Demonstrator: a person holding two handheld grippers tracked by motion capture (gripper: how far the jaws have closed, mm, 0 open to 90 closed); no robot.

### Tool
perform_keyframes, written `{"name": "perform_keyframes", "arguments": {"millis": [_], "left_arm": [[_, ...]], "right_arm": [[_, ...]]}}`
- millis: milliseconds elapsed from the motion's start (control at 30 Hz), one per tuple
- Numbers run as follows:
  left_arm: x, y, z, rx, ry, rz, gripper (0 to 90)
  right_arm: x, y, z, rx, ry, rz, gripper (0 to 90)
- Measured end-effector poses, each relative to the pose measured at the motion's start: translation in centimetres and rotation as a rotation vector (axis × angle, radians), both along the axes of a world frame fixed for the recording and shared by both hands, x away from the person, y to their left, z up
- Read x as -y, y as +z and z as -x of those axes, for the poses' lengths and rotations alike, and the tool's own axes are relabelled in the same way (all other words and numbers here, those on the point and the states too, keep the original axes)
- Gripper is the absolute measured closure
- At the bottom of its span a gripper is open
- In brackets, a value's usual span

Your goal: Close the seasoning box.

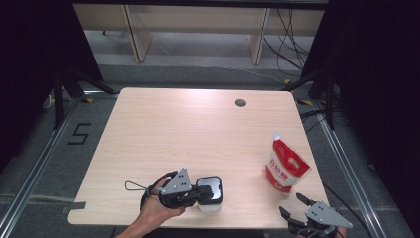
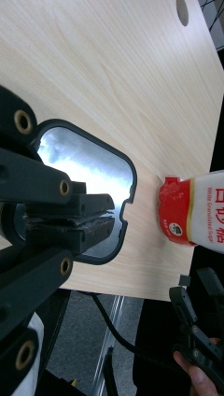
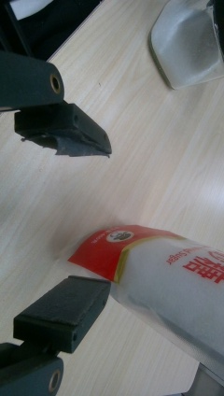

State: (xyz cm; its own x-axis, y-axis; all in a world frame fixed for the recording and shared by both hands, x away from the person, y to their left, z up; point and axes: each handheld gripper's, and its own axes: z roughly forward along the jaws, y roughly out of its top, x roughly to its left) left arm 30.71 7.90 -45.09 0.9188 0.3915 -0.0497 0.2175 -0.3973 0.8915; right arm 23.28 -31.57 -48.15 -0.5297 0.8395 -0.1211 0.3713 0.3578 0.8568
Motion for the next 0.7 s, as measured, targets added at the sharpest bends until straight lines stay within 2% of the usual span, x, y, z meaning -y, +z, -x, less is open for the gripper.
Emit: {"name": "perform_keyframes", "arguments": {"millis": [100,133,333,367,433,467,500,533,600,667,700], "left_arm": [[0.1,-0.4,-0.1,-0.005,-0.006,-0.013,86.0],[0.2,-0.5,-0.1,-0.014,-0.002,0.0,86.1],[0.1,-0.4,0.0,-0.014,0.004,0.001,84.5],[0.1,-0.4,-0.1,-0.007,-0.003,0.009,83.6],[-0.2,-0.2,-0.1,-0.006,0.005,0.007,79.9],[-0.2,-0.2,-0.1,-0.023,0.007,0.024,78.0],[-0.4,-0.1,-0.1,-0.026,0.007,0.023,76.3],[-0.4,-0.1,-0.1,-0.037,0.012,0.039,74.9],[-0.7,0.0,-0.1,-0.02,0.0,0.043,70.8],[-0.9,0.0,0.2,-0.025,0.018,0.048,66.6],[-1.1,0.1,0.2,-0.008,0.017,0.038,64.8]], "right_arm": [[0.1,0.0,-0.1,0.014,0.01,0.012,30.1],[0.1,0.0,-0.1,0.007,0.012,0.008,30.1],[-0.1,0.1,0.0,-0.018,0.009,-0.001,30.1],[0.0,0.1,-0.1,0.004,0.011,0.01,30.1],[0.0,0.1,-0.1,0.007,0.012,0.013,30.1],[0.0,0.0,0.0,-0.011,0.009,0.002,30.1],[-0.1,0.0,0.0,-0.021,0.011,-0.004,30.1],[-0.1,0.0,0.0,-0.02,0.014,-0.009,30.1],[-0.1,0.1,0.0,-0.015,0.008,0.0,30.1],[-0.2,0.1,0.1,-0.024,-0.001,-0.007,30.2],[-0.2,0.1,0.1,-0.023,-0.001,-0.008,30.1]]}}
